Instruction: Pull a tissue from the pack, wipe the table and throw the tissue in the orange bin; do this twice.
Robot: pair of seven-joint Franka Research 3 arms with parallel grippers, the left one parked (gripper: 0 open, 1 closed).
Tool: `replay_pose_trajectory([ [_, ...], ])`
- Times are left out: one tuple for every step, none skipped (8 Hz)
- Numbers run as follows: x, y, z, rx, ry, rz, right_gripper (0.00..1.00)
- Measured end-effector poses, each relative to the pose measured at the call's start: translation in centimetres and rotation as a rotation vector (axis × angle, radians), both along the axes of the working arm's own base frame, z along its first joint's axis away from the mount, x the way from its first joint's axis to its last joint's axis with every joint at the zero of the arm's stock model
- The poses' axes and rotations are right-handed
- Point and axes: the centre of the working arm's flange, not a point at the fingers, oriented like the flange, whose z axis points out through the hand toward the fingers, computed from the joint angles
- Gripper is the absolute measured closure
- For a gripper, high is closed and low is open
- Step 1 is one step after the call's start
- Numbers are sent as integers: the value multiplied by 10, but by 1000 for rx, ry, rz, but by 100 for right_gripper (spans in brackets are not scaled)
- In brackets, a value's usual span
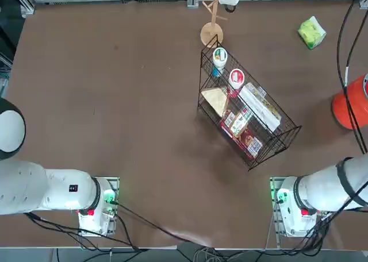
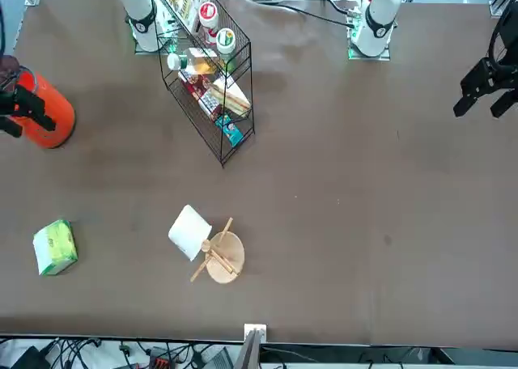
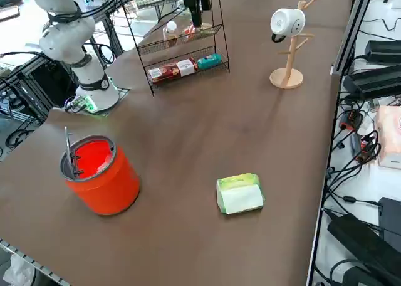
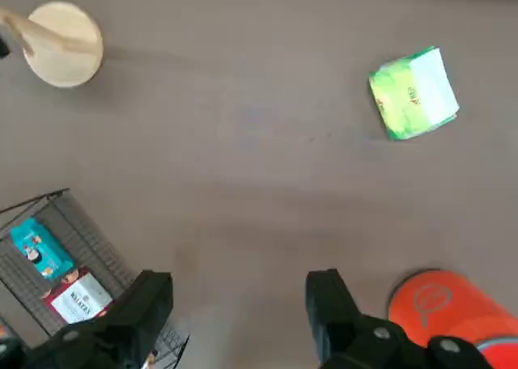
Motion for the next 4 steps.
replay_pose_trajectory([
  [-15,16,3,-13,3,9,0],
  [-29,20,6,-14,5,12,0],
  [-42,18,9,-11,6,11,0],
  [-50,16,11,-9,4,8,0],
])
